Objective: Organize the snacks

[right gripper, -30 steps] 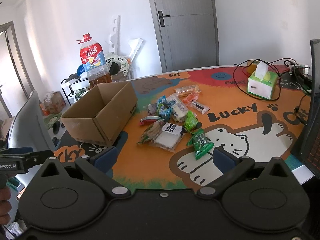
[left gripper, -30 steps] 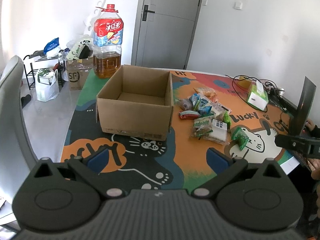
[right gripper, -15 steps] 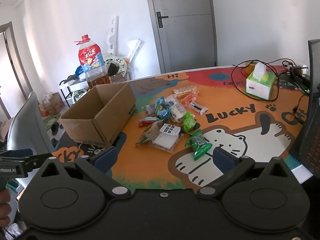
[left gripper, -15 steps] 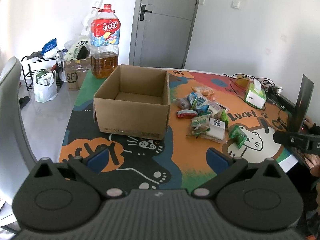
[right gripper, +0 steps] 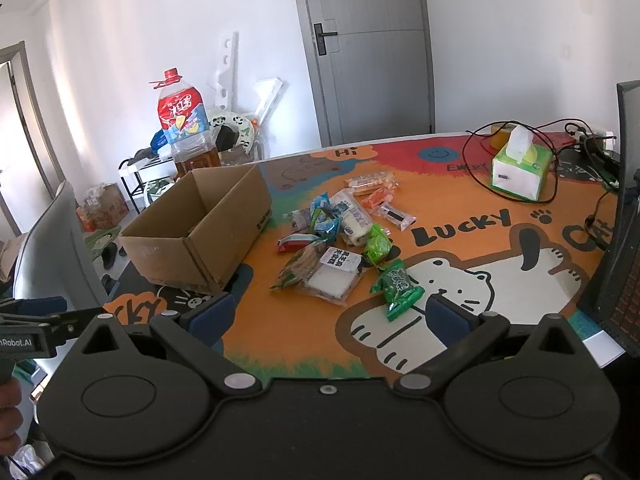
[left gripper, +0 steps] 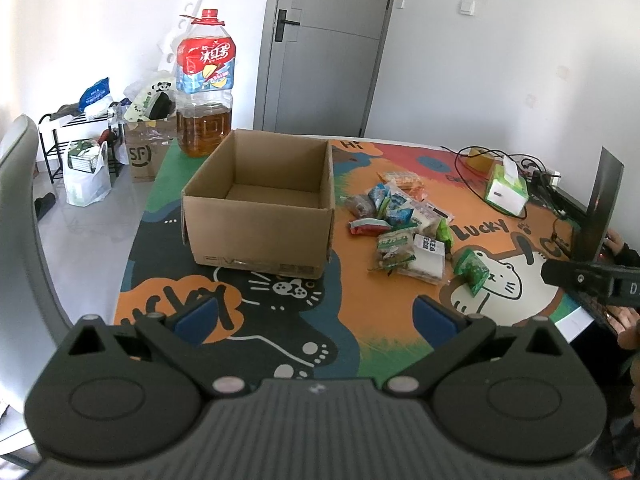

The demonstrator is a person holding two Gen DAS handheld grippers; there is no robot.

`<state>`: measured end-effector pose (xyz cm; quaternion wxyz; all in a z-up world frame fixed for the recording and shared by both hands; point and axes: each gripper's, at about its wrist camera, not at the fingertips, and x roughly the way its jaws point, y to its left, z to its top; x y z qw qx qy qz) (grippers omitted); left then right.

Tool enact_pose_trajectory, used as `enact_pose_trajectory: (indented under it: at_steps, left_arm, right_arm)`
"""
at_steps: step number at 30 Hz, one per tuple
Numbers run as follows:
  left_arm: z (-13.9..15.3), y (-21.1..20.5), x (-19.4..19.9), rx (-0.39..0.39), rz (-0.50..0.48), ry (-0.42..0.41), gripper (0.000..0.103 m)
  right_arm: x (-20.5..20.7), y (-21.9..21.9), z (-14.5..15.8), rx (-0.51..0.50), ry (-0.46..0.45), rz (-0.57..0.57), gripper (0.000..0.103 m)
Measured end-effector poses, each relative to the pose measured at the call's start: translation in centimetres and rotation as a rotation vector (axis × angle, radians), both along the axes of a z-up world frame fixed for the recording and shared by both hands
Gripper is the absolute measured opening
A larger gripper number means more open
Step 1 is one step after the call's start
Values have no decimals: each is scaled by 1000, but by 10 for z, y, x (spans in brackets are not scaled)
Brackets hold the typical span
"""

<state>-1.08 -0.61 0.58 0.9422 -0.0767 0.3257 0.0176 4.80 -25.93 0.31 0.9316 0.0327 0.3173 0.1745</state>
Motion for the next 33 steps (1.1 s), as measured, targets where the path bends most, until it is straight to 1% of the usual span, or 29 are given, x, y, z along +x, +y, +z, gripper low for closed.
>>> enact_pose_trajectory:
  at_steps: [18, 24, 27, 29, 31, 33]
  left_arm:
    - [-3, -1, 5, 7, 10, -5, 103]
    - [-10, -7, 13, 15, 18, -7, 103]
    - [-13, -10, 18, 19, 22, -14, 103]
    - [-14, -12, 21, 29, 23, -23, 103]
    - [-17, -13, 23, 21, 28, -37, 103]
    - [-21, -16, 27, 20, 24, -34, 103]
  right_arm:
    - [0, 6, -5, -11, -11, 24, 103]
    - [11, 1, -17, 17, 11, 10, 103]
    - [17, -1, -25, 35, 22, 21, 103]
    - [20, -3, -30, 46, 19, 28, 103]
    - [24, -7, -35, 56, 6, 22, 103]
    - [29, -10, -41, 64, 7, 23, 103]
